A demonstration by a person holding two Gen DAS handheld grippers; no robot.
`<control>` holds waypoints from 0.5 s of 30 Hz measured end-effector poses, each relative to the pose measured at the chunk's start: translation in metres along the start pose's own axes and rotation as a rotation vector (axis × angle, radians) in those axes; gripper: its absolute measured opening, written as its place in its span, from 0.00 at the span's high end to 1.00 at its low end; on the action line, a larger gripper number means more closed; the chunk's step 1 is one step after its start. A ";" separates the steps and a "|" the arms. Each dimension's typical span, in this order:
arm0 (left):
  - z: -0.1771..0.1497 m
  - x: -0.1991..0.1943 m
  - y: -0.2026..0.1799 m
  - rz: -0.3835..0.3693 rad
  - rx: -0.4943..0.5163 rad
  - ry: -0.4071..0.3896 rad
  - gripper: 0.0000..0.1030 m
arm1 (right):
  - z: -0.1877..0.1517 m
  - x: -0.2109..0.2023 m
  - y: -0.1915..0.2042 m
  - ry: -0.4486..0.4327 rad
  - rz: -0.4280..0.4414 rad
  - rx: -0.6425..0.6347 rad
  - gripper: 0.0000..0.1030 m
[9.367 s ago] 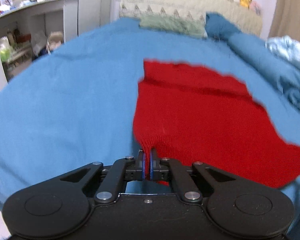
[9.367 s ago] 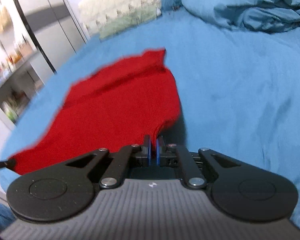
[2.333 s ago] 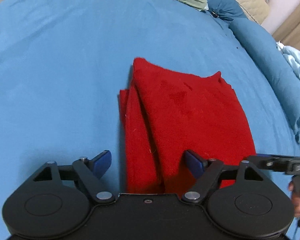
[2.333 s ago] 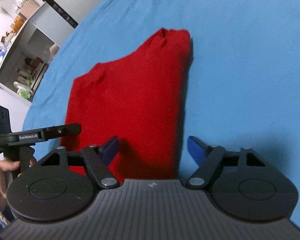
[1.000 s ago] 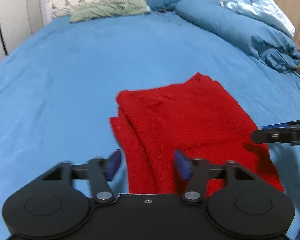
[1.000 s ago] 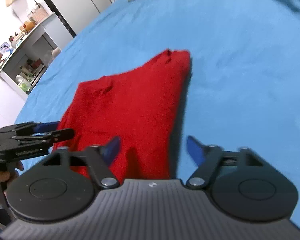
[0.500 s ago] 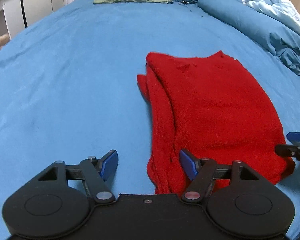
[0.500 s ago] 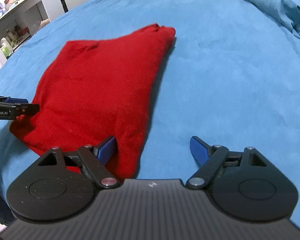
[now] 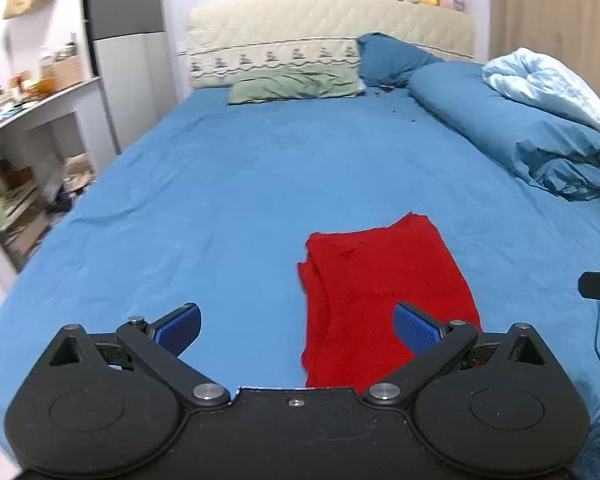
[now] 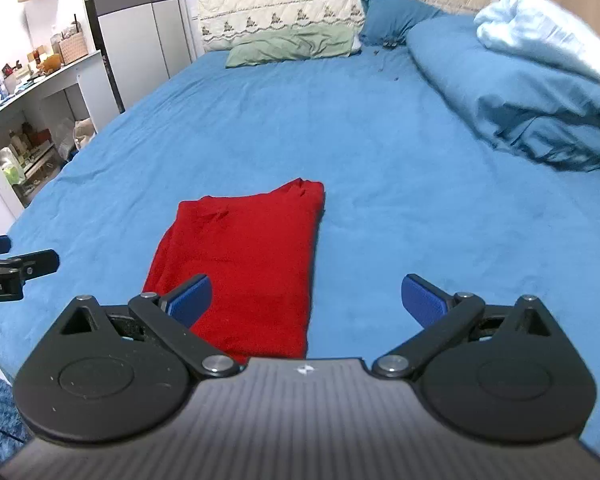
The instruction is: Fold small clothes
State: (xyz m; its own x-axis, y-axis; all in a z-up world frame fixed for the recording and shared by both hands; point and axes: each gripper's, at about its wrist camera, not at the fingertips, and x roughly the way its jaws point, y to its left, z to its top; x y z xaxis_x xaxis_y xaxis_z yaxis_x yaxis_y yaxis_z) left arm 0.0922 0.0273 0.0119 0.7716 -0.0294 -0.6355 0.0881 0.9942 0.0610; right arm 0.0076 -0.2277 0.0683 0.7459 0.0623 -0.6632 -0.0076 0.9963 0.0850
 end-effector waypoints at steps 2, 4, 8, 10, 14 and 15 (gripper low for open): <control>-0.007 -0.019 0.000 -0.001 -0.008 0.000 0.00 | -0.005 -0.020 0.005 0.003 -0.013 0.000 0.00; -0.016 -0.032 -0.001 0.001 -0.007 0.001 0.00 | -0.012 -0.036 0.008 0.014 -0.021 0.006 0.00; -0.039 -0.049 -0.006 0.019 -0.005 0.011 0.00 | -0.036 -0.054 0.017 0.043 -0.050 0.011 0.00; -0.051 -0.054 -0.008 0.020 -0.010 0.021 0.00 | -0.049 -0.056 0.019 0.065 -0.059 0.013 0.00; -0.070 -0.059 -0.007 -0.013 -0.009 0.045 0.00 | -0.076 -0.053 0.025 0.117 -0.074 -0.004 0.00; -0.073 -0.058 -0.008 -0.016 -0.009 0.052 0.00 | -0.081 -0.052 0.026 0.125 -0.079 -0.011 0.00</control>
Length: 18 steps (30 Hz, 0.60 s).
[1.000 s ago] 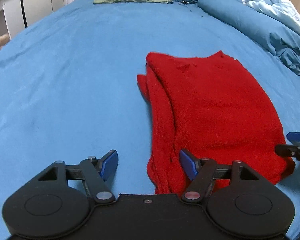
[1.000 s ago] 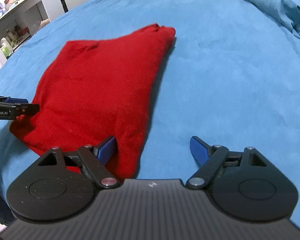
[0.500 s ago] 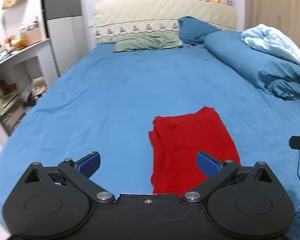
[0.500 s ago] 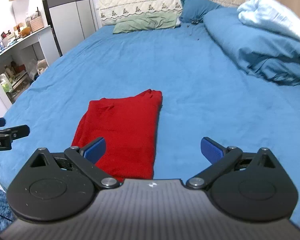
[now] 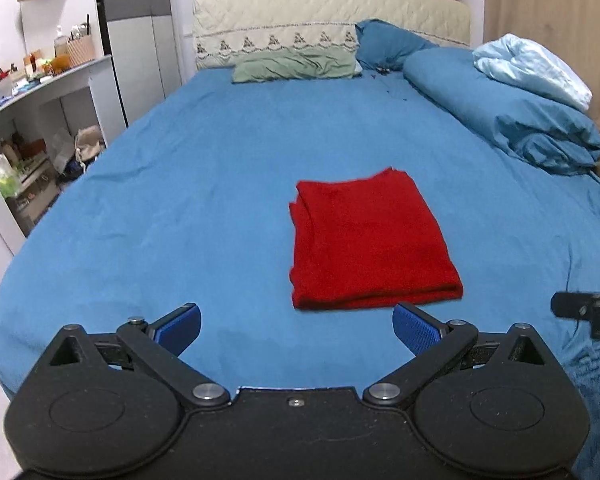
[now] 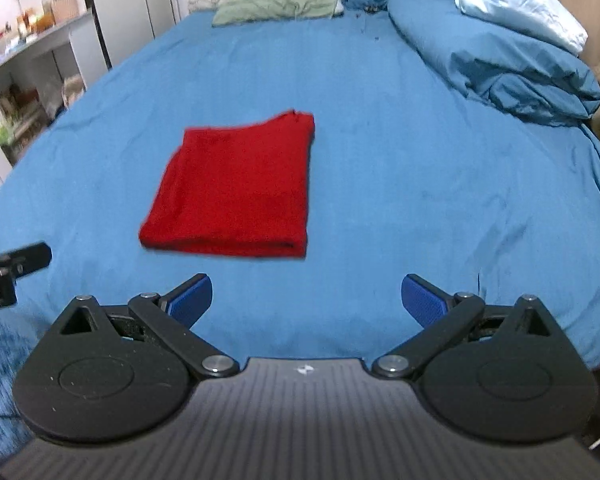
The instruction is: Fold small clothes
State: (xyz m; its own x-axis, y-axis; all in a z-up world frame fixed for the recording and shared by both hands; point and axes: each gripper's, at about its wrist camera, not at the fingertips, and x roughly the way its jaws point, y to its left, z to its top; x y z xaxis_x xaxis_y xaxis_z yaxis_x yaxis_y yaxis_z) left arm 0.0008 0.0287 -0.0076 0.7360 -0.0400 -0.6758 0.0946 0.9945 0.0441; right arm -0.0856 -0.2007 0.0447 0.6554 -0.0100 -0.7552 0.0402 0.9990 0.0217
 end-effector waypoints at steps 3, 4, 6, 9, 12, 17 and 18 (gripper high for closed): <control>-0.005 -0.001 -0.003 0.000 0.007 0.004 0.00 | -0.012 0.001 0.001 0.017 -0.016 -0.002 0.00; -0.006 -0.002 -0.005 0.003 0.012 0.001 0.00 | -0.014 0.002 0.000 0.021 -0.021 -0.002 0.00; -0.008 -0.003 -0.008 0.006 0.022 -0.008 0.00 | -0.017 0.003 -0.001 0.028 -0.038 -0.003 0.00; -0.009 -0.004 -0.013 0.006 0.029 -0.021 0.00 | -0.017 0.006 -0.006 0.035 -0.042 -0.002 0.00; -0.011 -0.002 -0.015 0.013 0.044 -0.023 0.00 | -0.016 0.007 -0.009 0.038 -0.039 0.002 0.00; -0.012 -0.003 -0.013 0.012 0.039 -0.029 0.00 | -0.014 0.007 -0.012 0.032 -0.038 0.001 0.00; -0.012 -0.003 -0.012 0.013 0.036 -0.030 0.00 | -0.014 0.007 -0.012 0.032 -0.037 0.002 0.00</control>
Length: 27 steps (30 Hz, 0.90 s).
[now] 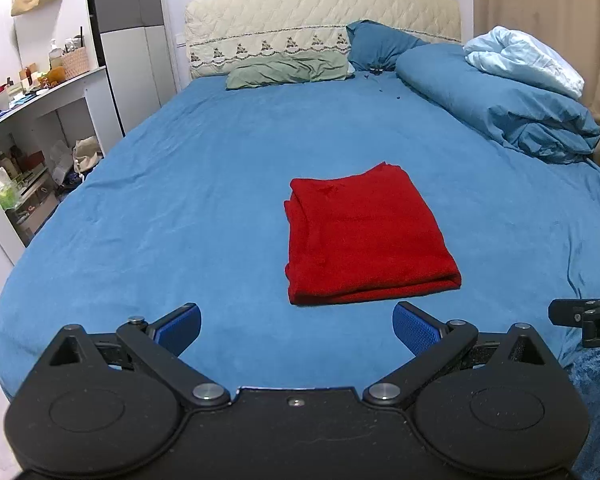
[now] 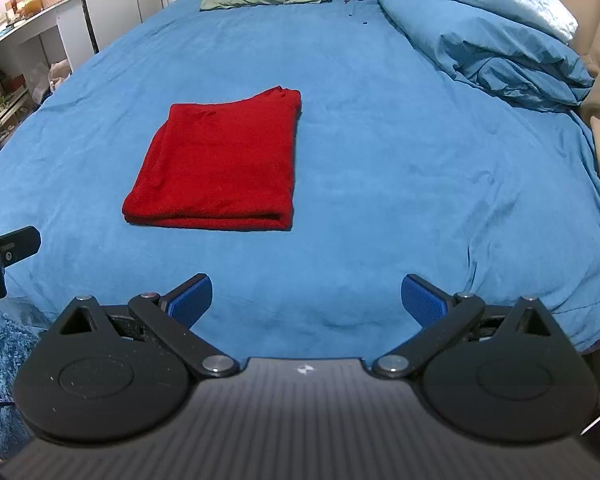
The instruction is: Fold small clothes
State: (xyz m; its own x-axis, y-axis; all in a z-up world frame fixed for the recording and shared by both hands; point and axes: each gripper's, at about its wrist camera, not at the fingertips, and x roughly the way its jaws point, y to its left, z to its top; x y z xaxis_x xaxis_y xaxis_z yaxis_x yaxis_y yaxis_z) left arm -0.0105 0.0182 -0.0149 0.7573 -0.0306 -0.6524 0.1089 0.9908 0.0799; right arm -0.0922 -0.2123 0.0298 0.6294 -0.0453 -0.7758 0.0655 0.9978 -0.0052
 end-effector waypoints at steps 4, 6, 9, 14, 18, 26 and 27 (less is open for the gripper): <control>0.001 -0.001 0.000 0.004 -0.007 -0.005 0.00 | 0.000 0.000 -0.001 -0.003 -0.001 0.000 0.00; 0.001 -0.002 0.000 0.004 -0.010 -0.008 0.00 | -0.001 -0.001 0.000 -0.006 -0.003 -0.002 0.00; 0.002 -0.003 -0.002 0.005 -0.010 -0.011 0.00 | 0.000 -0.002 0.000 -0.009 -0.004 0.003 0.00; 0.002 -0.005 0.000 0.007 -0.016 -0.023 0.00 | 0.000 -0.003 0.001 -0.010 -0.005 0.004 0.00; 0.002 -0.006 0.001 0.010 -0.017 -0.027 0.00 | 0.000 -0.003 0.001 -0.012 -0.006 0.006 0.00; 0.003 -0.007 0.002 0.002 -0.018 -0.037 0.00 | 0.000 -0.005 -0.001 -0.013 -0.006 0.009 0.00; 0.002 -0.007 0.003 0.000 -0.020 -0.037 0.00 | 0.000 -0.005 0.000 -0.013 -0.006 0.009 0.00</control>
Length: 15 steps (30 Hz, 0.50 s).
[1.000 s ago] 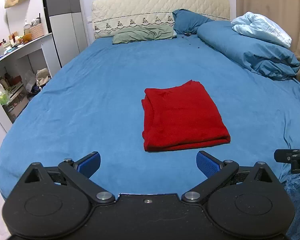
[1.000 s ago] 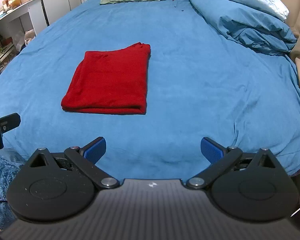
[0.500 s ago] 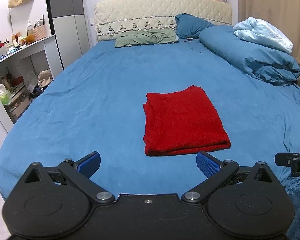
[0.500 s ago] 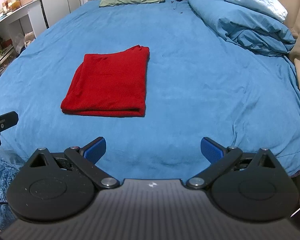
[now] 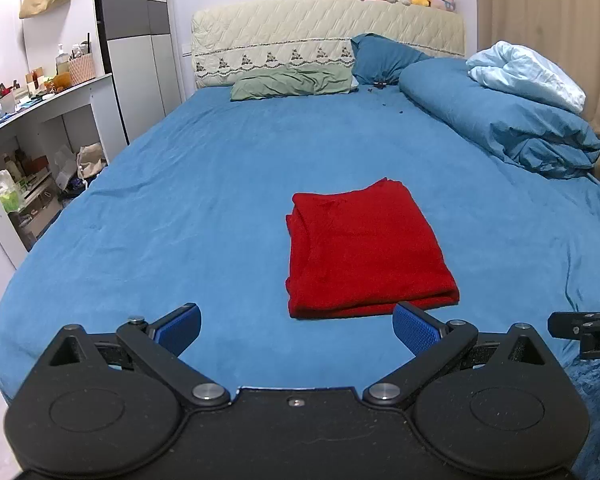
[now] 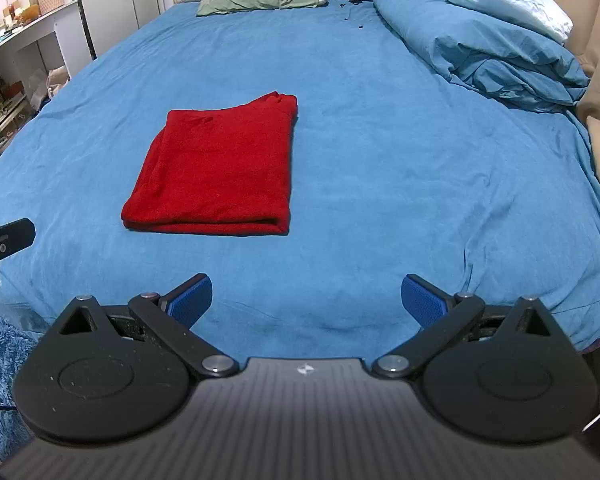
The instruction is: Fold small clothes
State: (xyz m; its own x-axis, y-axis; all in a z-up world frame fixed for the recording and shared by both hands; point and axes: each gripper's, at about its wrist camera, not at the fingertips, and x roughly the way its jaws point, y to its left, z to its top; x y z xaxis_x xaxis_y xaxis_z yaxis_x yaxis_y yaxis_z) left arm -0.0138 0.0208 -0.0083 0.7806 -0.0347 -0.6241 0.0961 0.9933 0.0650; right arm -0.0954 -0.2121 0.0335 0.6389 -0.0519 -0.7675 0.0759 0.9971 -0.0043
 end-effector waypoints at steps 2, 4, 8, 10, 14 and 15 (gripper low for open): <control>0.000 0.000 0.001 0.000 0.000 0.000 0.00 | 0.000 0.000 0.001 0.000 0.000 0.000 0.00; 0.000 0.000 0.002 0.001 0.000 -0.001 0.00 | 0.000 0.000 0.001 0.000 0.000 0.002 0.00; 0.000 0.000 0.002 0.000 0.000 -0.001 0.00 | 0.000 0.000 0.002 0.002 0.003 0.003 0.00; 0.000 0.000 0.002 -0.001 0.000 -0.001 0.00 | 0.000 0.000 0.002 0.001 0.003 0.005 0.00; 0.000 0.000 0.002 0.001 0.001 0.000 0.00 | 0.000 0.000 0.002 0.000 0.003 0.004 0.00; 0.000 0.000 0.002 0.001 0.001 0.000 0.00 | 0.000 0.000 0.001 0.000 0.003 0.004 0.00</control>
State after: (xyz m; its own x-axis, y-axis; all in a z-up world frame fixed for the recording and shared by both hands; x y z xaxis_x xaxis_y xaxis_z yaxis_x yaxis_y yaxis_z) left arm -0.0133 0.0229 -0.0081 0.7809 -0.0335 -0.6238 0.0960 0.9931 0.0669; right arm -0.0951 -0.2115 0.0337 0.6393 -0.0486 -0.7674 0.0768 0.9970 0.0008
